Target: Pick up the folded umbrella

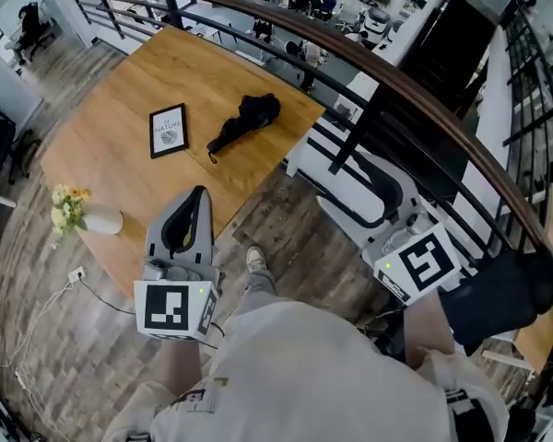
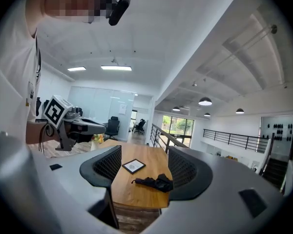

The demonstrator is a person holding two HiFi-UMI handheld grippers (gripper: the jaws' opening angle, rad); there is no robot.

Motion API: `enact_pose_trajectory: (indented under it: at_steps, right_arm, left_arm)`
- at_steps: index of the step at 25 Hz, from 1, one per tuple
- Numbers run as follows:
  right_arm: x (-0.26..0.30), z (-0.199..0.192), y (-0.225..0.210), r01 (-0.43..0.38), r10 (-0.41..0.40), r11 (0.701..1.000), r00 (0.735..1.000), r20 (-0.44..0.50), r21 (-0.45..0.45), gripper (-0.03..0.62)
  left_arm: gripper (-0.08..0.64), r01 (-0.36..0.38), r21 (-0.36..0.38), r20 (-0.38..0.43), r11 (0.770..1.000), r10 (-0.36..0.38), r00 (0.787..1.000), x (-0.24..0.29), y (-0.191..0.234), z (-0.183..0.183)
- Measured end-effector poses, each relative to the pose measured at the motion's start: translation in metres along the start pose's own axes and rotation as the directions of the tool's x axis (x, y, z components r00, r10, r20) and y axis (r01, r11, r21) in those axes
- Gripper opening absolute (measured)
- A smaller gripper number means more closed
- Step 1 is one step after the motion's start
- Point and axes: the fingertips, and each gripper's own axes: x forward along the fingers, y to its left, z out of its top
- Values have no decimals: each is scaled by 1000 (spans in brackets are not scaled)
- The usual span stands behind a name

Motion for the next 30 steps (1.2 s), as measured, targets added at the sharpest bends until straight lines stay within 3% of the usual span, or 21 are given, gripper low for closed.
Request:
enact_pose_trajectory:
  at_steps: [7, 15, 20, 26, 30]
  right_arm:
    - [115, -15, -15, -131, 130, 991, 984, -121, -5, 308]
    - [210, -49, -28, -184, 183, 983, 944, -274, 23, 310]
    - [247, -93, -19, -283, 255, 959, 869, -425, -2, 311]
    - [290, -121, -21, -373, 354, 926, 815, -459, 51, 313]
    - [315, -148, -32, -425, 409, 902, 775, -482, 82, 318]
  left_arm:
    - [17, 57, 5, -127, 998, -55, 990, 66, 75, -40]
    - [17, 84, -15, -231, 996, -85, 969, 112, 132, -86]
    - [17, 51, -43, -281, 998, -61, 958, 127, 153, -117]
    - [17, 6, -82, -349, 997, -34, 937, 146, 170, -142]
    - [17, -52, -87, -412, 995, 11, 911, 156, 174, -158]
